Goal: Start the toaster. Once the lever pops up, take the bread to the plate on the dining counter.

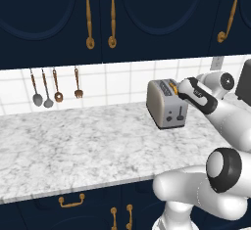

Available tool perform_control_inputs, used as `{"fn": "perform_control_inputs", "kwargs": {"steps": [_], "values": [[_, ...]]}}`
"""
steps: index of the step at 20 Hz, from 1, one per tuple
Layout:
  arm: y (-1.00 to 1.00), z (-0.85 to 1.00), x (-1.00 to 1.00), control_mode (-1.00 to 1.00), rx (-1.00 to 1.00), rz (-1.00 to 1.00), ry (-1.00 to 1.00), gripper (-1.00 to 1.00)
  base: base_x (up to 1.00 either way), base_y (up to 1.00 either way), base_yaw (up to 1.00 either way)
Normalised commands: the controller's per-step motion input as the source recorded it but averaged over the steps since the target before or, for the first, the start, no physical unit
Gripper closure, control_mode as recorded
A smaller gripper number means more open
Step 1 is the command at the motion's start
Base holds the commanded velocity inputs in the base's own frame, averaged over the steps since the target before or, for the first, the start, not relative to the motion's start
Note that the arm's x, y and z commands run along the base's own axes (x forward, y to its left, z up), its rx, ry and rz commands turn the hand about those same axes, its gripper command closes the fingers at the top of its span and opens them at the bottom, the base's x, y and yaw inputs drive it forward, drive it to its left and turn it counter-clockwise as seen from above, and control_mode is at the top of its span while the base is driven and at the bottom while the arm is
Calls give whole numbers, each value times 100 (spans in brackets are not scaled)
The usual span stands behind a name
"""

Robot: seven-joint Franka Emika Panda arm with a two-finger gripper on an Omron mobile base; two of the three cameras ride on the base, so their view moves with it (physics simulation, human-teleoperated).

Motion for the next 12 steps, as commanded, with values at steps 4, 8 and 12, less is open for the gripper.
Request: {"fn": "perform_control_inputs", "kwargs": {"steps": [4,8,12], "values": [[0,0,0,-100,0,0,0,-100,0,0,0],[0,0,0,-100,0,0,0,-100,0,0,0],[0,0,0,-100,0,0,0,-100,0,0,0]]}}
